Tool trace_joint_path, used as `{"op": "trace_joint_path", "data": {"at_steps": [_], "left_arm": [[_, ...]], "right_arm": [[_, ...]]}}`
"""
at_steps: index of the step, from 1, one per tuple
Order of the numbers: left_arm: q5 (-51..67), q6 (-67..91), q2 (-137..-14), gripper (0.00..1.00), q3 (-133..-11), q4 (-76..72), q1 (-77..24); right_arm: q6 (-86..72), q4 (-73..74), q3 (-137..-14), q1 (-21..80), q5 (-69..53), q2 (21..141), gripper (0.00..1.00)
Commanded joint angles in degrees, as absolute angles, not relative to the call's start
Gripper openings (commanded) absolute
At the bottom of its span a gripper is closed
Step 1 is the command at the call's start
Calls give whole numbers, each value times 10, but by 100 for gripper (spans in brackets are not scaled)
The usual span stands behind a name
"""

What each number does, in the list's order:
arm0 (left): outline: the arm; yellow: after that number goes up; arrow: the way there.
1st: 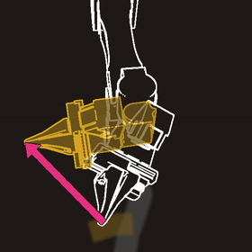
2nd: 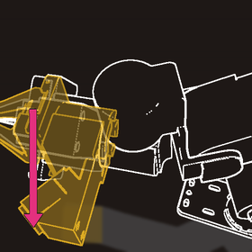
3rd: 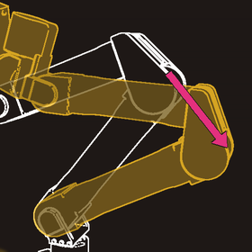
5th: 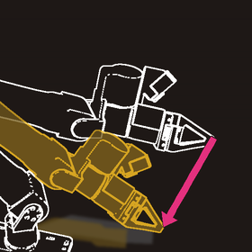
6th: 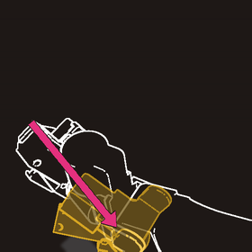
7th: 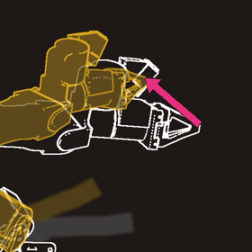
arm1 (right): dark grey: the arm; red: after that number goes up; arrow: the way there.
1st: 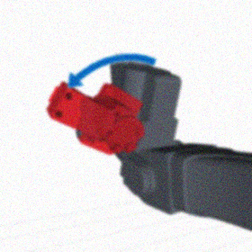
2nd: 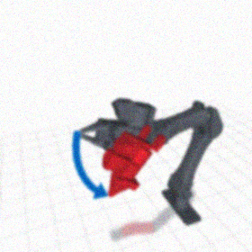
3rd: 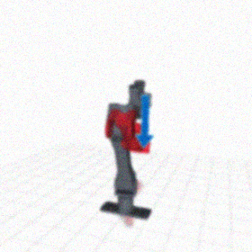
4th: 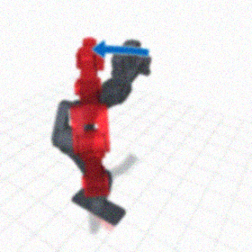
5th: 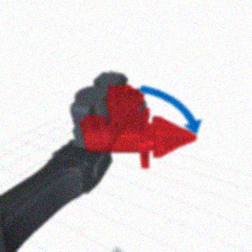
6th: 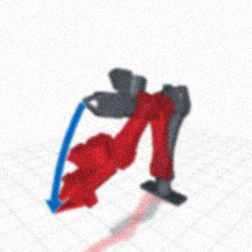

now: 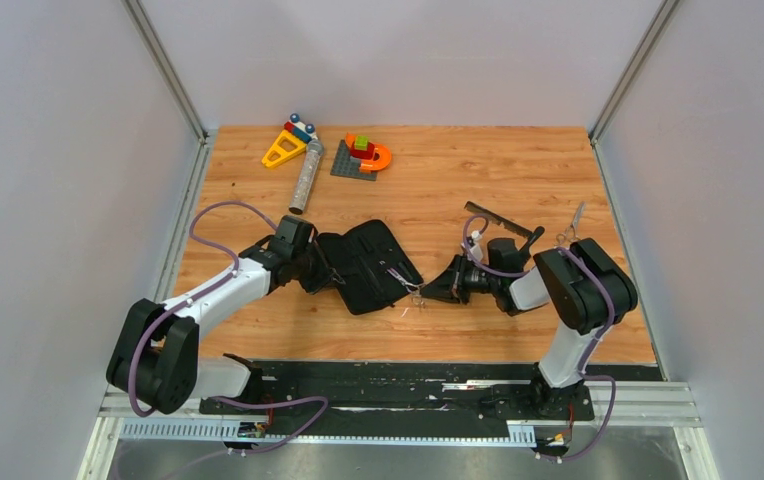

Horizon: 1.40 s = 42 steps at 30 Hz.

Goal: Sort the hair-cutting tools
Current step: Place the scissors in the hairdressing tool bag.

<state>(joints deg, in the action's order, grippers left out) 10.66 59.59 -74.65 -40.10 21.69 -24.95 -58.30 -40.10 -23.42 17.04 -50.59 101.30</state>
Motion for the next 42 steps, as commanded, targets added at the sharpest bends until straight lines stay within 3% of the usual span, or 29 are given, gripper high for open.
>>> {"op": "trace_joint_path", "data": {"at_steps": [1, 10, 18, 42], "left_arm": [[115, 596, -744, 0, -394, 224, -249], [121, 592, -742, 0, -392, 224, -249], [114, 597, -732, 0, -389, 227, -249], [124, 596, -729, 0, -385, 219, -250]], "right_arm": [[-612, -484, -254, 182, -480, 1042, 0], [-613, -510, -282, 205, -457, 1084, 0], [-620, -498, -281, 209, -422, 1082, 7], [-609, -466, -323, 235, -399, 1074, 2]]}}
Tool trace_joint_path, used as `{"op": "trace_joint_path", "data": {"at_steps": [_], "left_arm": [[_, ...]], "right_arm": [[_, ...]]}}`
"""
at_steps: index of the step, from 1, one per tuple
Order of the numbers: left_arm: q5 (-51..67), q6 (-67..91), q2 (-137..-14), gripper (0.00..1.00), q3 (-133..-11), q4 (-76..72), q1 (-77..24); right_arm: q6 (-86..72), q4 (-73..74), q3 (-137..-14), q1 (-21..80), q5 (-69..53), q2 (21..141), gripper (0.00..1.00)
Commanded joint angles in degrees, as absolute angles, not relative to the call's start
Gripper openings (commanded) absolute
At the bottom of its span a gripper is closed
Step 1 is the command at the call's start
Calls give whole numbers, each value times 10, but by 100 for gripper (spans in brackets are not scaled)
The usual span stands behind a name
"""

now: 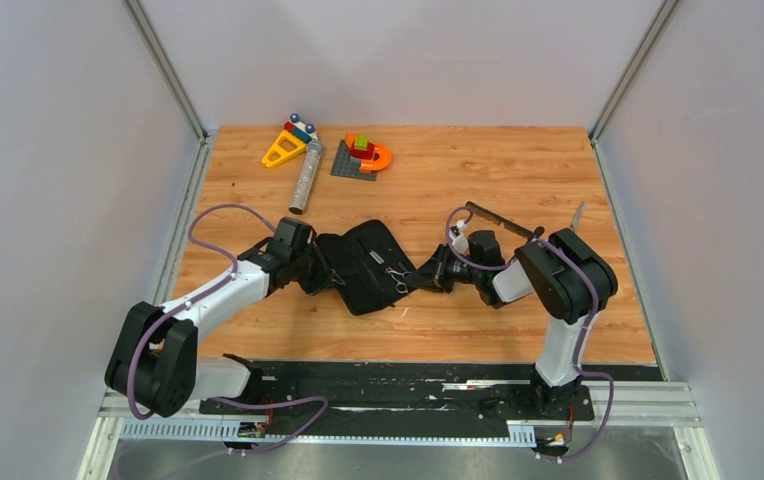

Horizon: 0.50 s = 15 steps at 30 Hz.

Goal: Sort the hair-cutting tools
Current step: Place the scissors in the hairdressing tool bag.

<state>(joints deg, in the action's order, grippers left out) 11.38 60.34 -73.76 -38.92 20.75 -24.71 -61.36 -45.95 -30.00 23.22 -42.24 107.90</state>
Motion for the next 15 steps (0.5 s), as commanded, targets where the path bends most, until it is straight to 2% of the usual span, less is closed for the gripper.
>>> {"op": "trace_joint_path", "data": {"at_steps": [1, 10, 13, 15], "left_arm": [[124, 597, -729, 0, -384, 220, -250], [118, 599, -721, 0, -381, 223, -249], [114, 600, -718, 0, -381, 226, -250], [107, 600, -716, 0, -382, 229, -250]], "right_arm": [[-611, -466, -325, 235, -396, 1075, 2], [-629, -481, -327, 239, -378, 1089, 7], [-623, -467, -326, 240, -381, 1086, 13], [-606, -436, -324, 240, -380, 1071, 21]]}}
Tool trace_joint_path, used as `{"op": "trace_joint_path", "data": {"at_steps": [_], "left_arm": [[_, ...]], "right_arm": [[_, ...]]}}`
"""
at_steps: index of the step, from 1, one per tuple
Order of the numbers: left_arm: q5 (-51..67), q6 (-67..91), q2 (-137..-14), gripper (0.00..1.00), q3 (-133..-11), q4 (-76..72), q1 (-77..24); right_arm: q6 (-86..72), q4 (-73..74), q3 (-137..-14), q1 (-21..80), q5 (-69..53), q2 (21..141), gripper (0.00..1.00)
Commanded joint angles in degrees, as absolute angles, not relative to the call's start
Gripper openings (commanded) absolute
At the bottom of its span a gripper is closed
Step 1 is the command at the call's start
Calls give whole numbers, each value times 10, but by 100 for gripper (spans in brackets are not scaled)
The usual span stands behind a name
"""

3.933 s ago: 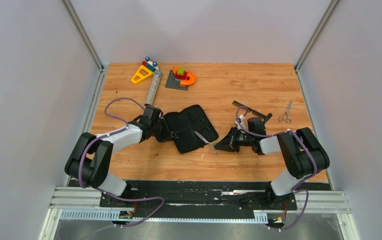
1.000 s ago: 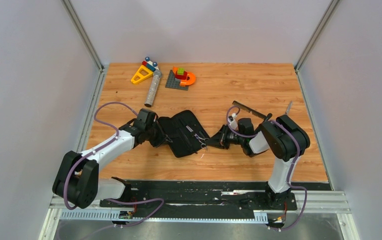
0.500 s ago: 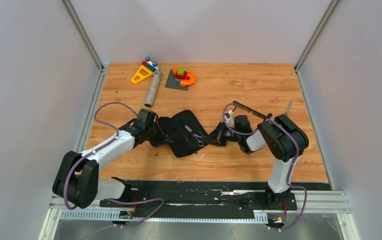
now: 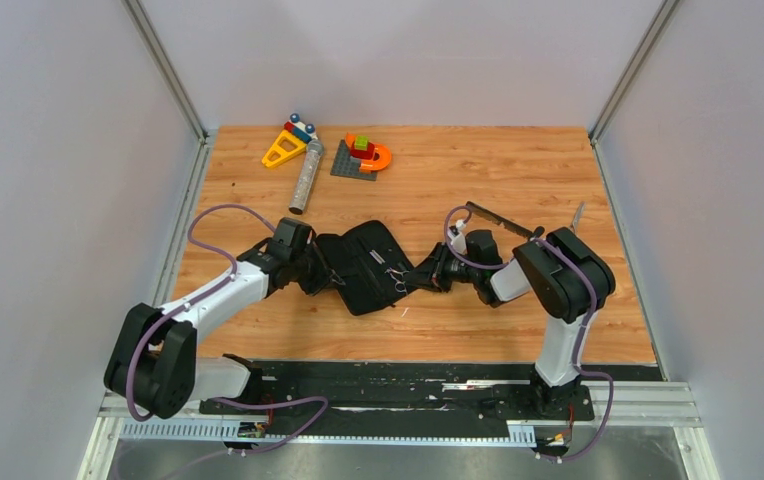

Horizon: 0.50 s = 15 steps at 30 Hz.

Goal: Sort the hair-cutting tools
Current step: Place the scissors in the hairdressing tool bag.

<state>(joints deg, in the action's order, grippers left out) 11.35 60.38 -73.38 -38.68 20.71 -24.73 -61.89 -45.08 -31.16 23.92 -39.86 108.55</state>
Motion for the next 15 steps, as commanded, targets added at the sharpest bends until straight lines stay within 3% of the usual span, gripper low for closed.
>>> {"op": "trace_joint_path", "data": {"at_steps": [1, 8, 15], "left_arm": [[102, 599, -715, 0, -383, 231, -250], [68, 580, -707, 0, -394, 254, -250], [68, 571, -713, 0, -394, 255, -250]], "right_arm": [[-594, -415, -322, 240, -379, 1058, 25], [-465, -171, -341, 240, -325, 914, 46], [-273, 94, -422, 264, -225, 793, 50]]}}
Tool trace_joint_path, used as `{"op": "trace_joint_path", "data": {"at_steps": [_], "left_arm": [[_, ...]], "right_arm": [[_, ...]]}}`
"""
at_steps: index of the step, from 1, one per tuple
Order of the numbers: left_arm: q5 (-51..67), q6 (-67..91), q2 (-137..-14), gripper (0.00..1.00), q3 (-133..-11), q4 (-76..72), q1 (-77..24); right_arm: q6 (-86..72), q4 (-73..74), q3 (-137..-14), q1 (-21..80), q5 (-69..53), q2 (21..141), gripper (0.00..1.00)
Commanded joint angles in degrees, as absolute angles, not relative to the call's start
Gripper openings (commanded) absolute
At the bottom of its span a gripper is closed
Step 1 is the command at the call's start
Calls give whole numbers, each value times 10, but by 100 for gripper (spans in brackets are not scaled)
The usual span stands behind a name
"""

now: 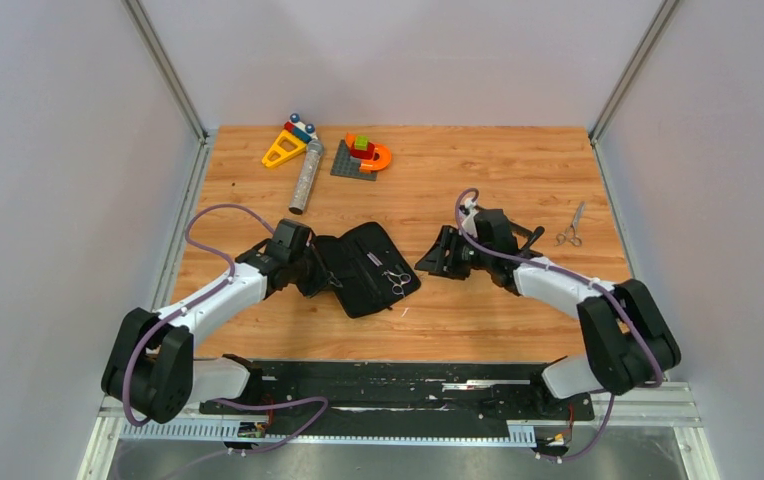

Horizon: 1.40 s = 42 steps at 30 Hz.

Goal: Sort the hair-cutting tools
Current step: Place the scissors in the hairdressing tool bag.

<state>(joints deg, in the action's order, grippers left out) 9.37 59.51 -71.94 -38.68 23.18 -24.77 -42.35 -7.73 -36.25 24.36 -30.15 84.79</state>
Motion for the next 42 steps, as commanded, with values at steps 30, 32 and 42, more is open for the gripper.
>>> {"op": "trace_joint_path", "data": {"at_steps": [30, 32, 42], "left_arm": [[87, 565, -719, 0, -404, 253, -250], [87, 565, -718, 0, -405, 253, -250], [89, 565, -716, 0, -403, 254, -250]], "right_arm": [[71, 325, -741, 477, -12, 1042, 44], [71, 329, -740, 479, -8, 1051, 44], [68, 335, -737, 494, 14, 1080, 42]]}}
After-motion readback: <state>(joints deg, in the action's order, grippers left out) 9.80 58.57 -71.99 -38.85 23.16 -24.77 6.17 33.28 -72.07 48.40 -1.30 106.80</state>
